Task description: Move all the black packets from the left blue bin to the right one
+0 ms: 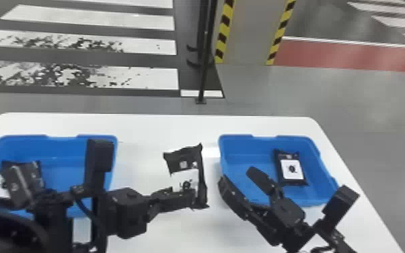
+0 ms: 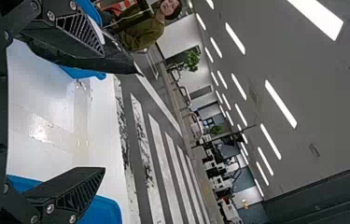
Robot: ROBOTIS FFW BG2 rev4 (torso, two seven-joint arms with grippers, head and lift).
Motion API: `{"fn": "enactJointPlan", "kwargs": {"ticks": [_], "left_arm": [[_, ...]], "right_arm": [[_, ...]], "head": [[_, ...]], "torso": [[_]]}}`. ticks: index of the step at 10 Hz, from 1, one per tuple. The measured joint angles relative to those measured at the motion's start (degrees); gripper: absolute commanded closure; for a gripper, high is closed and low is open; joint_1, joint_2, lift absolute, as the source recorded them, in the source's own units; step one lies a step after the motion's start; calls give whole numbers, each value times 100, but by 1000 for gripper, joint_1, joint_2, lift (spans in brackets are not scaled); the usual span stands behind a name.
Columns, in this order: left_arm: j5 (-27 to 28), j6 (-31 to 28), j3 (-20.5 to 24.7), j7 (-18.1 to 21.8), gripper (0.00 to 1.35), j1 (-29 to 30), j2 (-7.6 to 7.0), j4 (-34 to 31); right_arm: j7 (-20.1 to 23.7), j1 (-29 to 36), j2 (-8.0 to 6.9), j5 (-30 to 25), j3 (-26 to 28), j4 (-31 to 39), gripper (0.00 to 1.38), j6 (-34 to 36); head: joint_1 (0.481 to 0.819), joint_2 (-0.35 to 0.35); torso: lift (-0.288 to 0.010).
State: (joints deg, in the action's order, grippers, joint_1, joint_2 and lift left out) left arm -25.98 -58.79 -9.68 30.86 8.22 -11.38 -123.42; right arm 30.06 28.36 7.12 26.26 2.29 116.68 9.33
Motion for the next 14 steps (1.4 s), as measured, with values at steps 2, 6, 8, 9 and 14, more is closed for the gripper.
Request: {"fn": "enactJointPlan", "kwargs": {"ticks": [2,6,8,9,14], "left_arm": [[-105,-89,-193,-1,1211,-10,-23,0],[-165,-153,-262,-1,1211,-28,-27,3],[-157,-164,-286,-1,1211,-48,-23,6],[-149,-174,-288,-2,1211,-49,-23,14],[-127,-196,-257,-8,1211,-32,-12,43]], "right_arm": [[0,-186,53,156,0,-121,206,35],[13,-237,92,404,-206,-11,286,448],[27,-261,101,476,-280,-3,502,646],[27,-275,105,527,-307,-6,762,726],[99,-311,106,1149,-462,-176,1282,894]], "head": [[695,-221],[695,-200],[695,-188],[695,-182],[695,-156]], "torso": [[-140],[-140],[-140],[-140],[-140]]}}
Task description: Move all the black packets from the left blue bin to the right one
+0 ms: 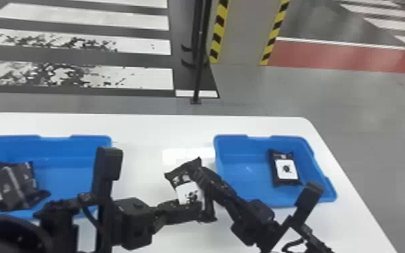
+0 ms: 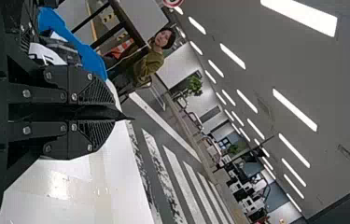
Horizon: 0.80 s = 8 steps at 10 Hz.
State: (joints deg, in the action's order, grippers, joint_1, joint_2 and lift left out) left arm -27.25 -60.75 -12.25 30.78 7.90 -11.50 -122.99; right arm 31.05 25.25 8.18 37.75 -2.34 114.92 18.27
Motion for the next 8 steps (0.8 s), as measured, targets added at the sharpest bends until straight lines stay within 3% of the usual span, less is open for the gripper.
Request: {"fn": "enactJointPlan", "kwargs": {"ticks": [3,4,6,7,8], "left_arm": [[17,0,59,2,1211,12,8,2],[17,1,66,-2,1090,21,9,2],[-111,58,153,-71,140,135,34,2],[-140,63,234,-74,62,223,52,2],[-156,59,378,-62,156,376,69,-7]], "right_arm": [[80,-8,0,415,-110,-40,1282,108],[80,-8,0,387,-93,-38,1282,-2],[71,-76,2,341,69,-100,1282,-149],[66,-154,14,326,187,-177,1282,-177],[51,-308,55,289,349,-330,1282,-218]], "head": [[695,-123],[695,-127],[695,-148],[695,-160],[695,-171]], "torso": [[-140],[-140],[-140],[-140],[-140]]}}
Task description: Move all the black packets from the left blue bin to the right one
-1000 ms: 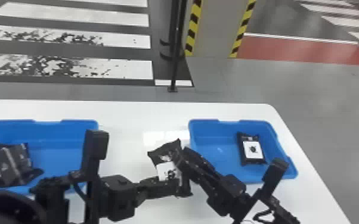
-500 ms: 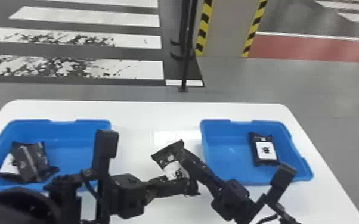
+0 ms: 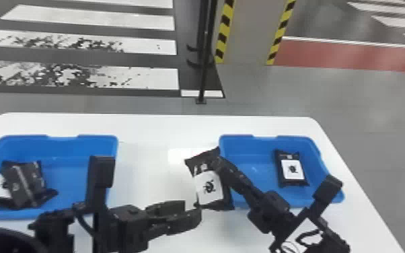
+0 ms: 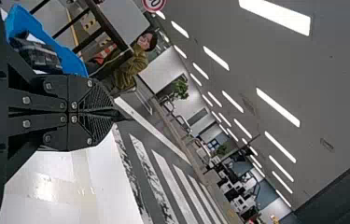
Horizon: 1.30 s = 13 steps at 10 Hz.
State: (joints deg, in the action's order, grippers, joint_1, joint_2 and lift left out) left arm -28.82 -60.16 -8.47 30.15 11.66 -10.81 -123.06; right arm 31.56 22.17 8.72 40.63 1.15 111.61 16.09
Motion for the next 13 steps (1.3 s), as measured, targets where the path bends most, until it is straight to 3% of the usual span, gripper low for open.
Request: {"fn": "enactJointPlan", "kwargs": {"ticks": [3,5,8,9,11,13], "left_arm": [[190,68,666,32,208,628,91,-437],[340,176,1120,34,208,874,172,-623],[553,298,1748,34,205,1047,281,-789],[675,340,1904,34,208,1044,290,-817],[954,383,2153,26,208,972,294,-861],[1398,367,2472,-60,206,819,300,-864]], "right_arm": [[-115,-677,163,-477,537,-762,1282,-88],[-192,-1090,190,-970,971,-1353,1276,-117],[-351,-1231,170,-1280,1200,-1622,243,-188],[-374,-1109,133,-1331,1208,-1564,104,-395],[-479,-594,-14,-1710,1209,-1118,130,-890],[-620,160,-277,-2134,1198,-338,130,-1325]], "head": [[695,-194],[695,-215],[695,-186],[695,-175],[695,-129],[695,-73]], "torso": [[-140],[-140],[-140],[-140],[-140],[-140]]}}
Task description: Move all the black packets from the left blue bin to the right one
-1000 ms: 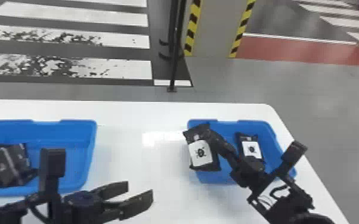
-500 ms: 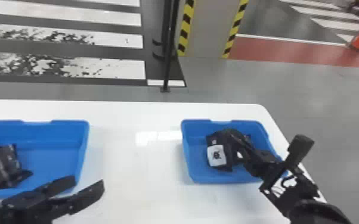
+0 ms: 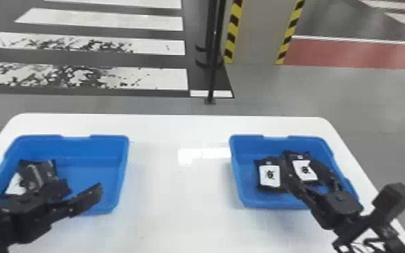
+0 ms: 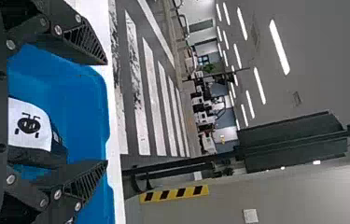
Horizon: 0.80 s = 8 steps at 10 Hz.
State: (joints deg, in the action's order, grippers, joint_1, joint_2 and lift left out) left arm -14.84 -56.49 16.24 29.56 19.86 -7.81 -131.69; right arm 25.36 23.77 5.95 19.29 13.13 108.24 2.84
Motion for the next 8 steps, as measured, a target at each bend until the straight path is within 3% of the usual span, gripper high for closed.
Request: {"fn": "enactJointPlan", "kwargs": {"ticks": [2,4,7,8], "left_arm": [[472,-128,335,-279,205,-147,63,1],[921,-290,615,-495,208,-400,136,209],[1264,-514,788,-842,205,-931,237,814],[1339,-572,682,-840,206,-1197,185,1150]], "right_arm": [[-6,687,-151,-200,-87,790,130,-144],[-1,1112,-164,-92,-191,1212,130,-158],[47,1246,-164,106,-280,1246,130,-132],[78,1249,-163,127,-314,1223,130,-84]], "head": [[695,34],[695,140],[695,212],[695,214]], "torso": [[-140],[-140],[-140],[-140]]}}
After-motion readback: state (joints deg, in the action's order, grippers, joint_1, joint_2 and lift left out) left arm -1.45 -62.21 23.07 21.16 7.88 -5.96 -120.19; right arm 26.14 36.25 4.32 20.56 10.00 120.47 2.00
